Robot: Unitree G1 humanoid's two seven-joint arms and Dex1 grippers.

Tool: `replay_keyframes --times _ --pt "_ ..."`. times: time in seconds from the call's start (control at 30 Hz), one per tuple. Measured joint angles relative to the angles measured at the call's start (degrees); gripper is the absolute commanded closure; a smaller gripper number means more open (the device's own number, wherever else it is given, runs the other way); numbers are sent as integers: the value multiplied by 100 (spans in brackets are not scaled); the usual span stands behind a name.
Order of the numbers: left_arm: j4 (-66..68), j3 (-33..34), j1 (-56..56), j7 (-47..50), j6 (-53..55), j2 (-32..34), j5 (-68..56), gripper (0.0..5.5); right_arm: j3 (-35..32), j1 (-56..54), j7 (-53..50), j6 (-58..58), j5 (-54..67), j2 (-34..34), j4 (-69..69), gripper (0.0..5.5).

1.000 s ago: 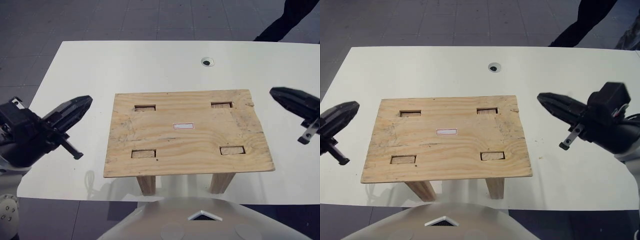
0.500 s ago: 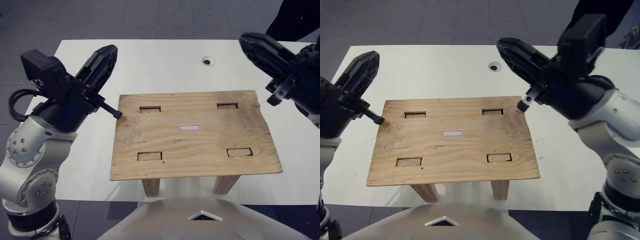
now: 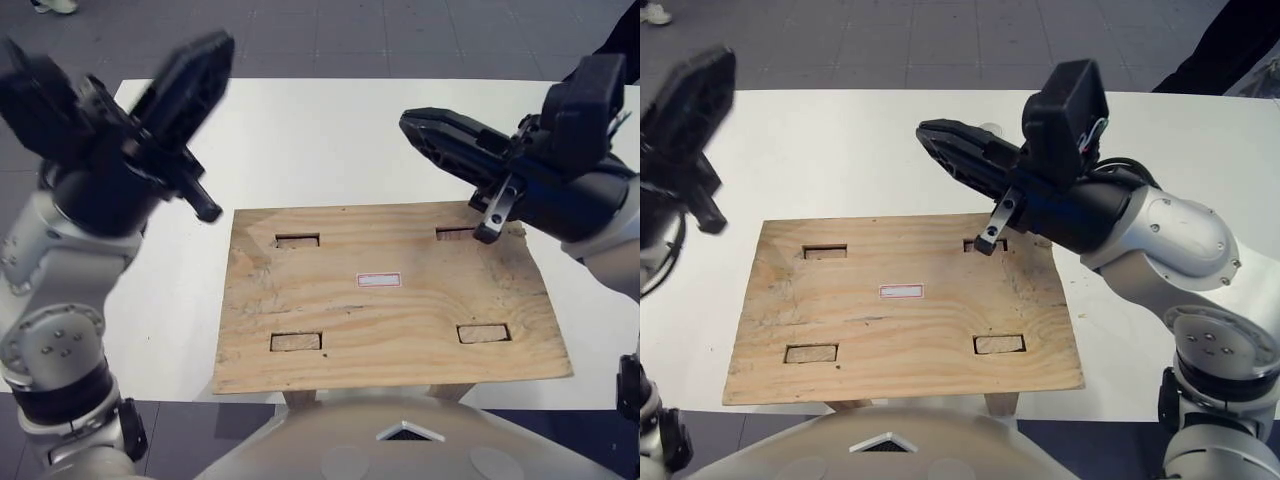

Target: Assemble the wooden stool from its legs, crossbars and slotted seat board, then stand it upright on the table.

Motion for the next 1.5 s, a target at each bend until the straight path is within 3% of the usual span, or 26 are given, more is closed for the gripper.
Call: replay_keyframes --times 0.27,0.6,0.77,1.03,1.5 --pt "455 -228 -986 679 16 -207 606 540 152 -229 -98 41 413 39 30 537" --pt "508 -413 -1027 721 50 -410 905 540 -289 -1306 -382 -57 985 -83 189 537" --pt "332 -359 -811 747 242 -405 885 540 -37 257 -402 236 1246 -347 -163 537" --pt "262 -338 -537 764 279 -406 901 540 -63 1556 -57 -919 526 -466 -678 537" --pt "59 -367 -92 754 292 -407 987 540 692 675 362 -1424 -1156 -409 529 537"
